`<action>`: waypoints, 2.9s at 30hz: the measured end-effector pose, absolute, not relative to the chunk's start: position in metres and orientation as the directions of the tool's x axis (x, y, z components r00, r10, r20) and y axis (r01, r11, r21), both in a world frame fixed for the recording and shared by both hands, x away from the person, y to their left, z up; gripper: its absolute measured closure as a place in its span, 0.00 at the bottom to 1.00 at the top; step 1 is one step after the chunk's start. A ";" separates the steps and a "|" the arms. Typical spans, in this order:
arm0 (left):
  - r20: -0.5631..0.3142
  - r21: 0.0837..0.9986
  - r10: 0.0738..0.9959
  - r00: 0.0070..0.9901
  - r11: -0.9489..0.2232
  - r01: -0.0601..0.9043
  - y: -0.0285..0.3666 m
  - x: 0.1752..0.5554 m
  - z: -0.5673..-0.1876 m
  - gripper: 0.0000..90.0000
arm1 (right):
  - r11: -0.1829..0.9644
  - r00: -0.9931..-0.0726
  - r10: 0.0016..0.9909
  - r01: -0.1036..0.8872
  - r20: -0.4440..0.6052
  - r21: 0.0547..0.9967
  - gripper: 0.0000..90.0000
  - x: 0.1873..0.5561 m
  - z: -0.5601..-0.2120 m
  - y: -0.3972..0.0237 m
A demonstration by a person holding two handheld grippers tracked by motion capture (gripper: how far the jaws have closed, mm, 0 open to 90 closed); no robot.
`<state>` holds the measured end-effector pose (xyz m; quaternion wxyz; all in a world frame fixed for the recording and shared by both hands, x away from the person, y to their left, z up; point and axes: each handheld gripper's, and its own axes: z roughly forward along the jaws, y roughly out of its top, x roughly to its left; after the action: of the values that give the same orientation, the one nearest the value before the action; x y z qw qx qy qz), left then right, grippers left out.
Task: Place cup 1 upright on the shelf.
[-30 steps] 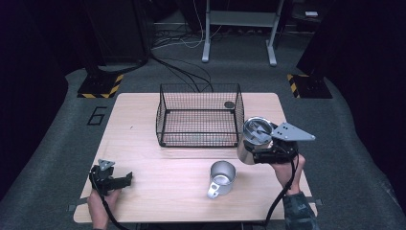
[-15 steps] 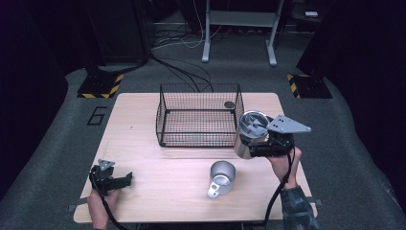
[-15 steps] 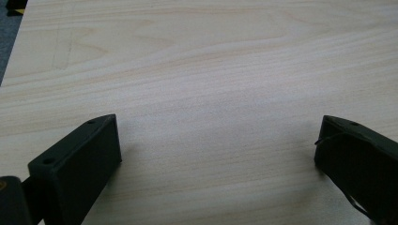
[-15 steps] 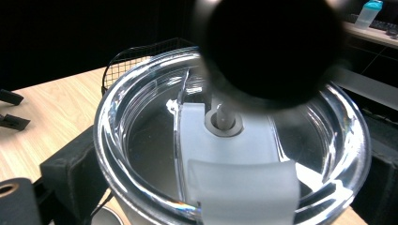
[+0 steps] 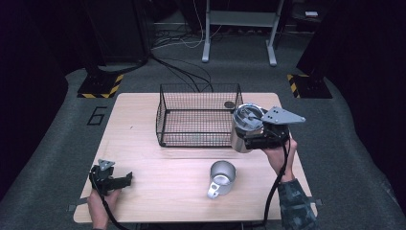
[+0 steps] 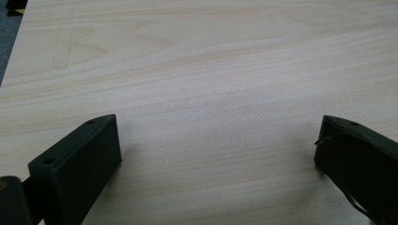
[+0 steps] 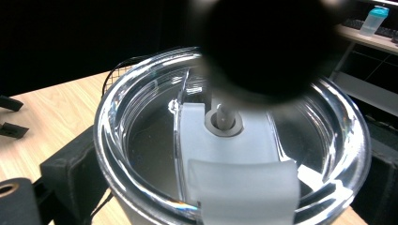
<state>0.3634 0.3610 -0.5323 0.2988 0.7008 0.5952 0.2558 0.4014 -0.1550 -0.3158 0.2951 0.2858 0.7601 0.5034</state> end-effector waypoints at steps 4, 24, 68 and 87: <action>0.003 0.723 0.987 0.161 -0.113 0.681 0.361 0.363 -0.532 0.01 | 0.332 -0.668 0.726 0.133 -0.163 0.934 0.04 0.406 -0.312 -0.150; 0.003 0.724 0.987 0.160 -0.113 0.681 0.361 0.363 -0.532 0.01 | 0.335 -0.680 0.716 0.133 -0.161 0.933 0.04 0.429 -0.301 -0.136; 0.002 0.723 0.987 0.161 -0.113 0.682 0.361 0.363 -0.532 0.01 | 0.322 -0.688 0.717 0.180 -0.116 0.929 0.04 0.479 -0.294 -0.101; 0.002 0.723 0.987 0.162 -0.113 0.681 0.361 0.363 -0.532 0.01 | 0.331 -0.667 0.737 0.221 -0.106 0.918 0.04 0.499 -0.304 -0.093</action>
<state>0.3634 0.3611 -0.5322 0.2993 0.7009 0.5950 0.2552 0.4992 -0.0925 -0.3036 0.2648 0.3104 0.7716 0.4880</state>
